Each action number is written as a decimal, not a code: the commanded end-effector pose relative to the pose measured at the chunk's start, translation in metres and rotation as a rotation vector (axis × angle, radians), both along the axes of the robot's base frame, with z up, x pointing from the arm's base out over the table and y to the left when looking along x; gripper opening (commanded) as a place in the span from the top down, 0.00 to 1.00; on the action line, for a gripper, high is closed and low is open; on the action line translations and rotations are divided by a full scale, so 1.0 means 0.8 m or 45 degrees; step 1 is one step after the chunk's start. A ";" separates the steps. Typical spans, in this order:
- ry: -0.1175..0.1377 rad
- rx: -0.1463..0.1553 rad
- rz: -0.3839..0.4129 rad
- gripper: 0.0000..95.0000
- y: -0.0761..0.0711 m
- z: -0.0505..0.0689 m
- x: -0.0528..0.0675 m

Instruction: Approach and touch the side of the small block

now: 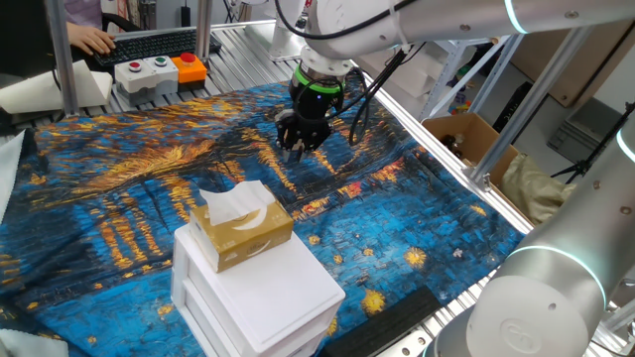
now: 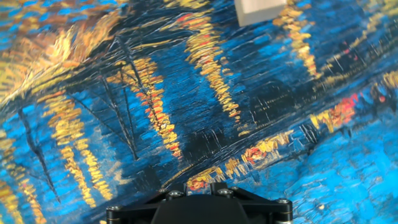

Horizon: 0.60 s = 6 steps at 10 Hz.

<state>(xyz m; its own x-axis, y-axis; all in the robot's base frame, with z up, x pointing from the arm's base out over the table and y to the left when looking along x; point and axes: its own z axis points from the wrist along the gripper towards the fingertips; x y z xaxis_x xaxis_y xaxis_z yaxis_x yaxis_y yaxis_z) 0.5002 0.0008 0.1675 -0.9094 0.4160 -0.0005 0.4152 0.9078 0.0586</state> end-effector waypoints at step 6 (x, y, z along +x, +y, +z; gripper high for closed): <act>-0.003 -0.001 0.052 1.00 0.006 -0.016 0.006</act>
<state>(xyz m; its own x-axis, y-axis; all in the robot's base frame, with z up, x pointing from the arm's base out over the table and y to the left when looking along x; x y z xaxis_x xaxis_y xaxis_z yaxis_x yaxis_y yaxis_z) 0.5053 0.0055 0.1541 -0.9260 0.3776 -0.0032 0.3767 0.9244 0.0593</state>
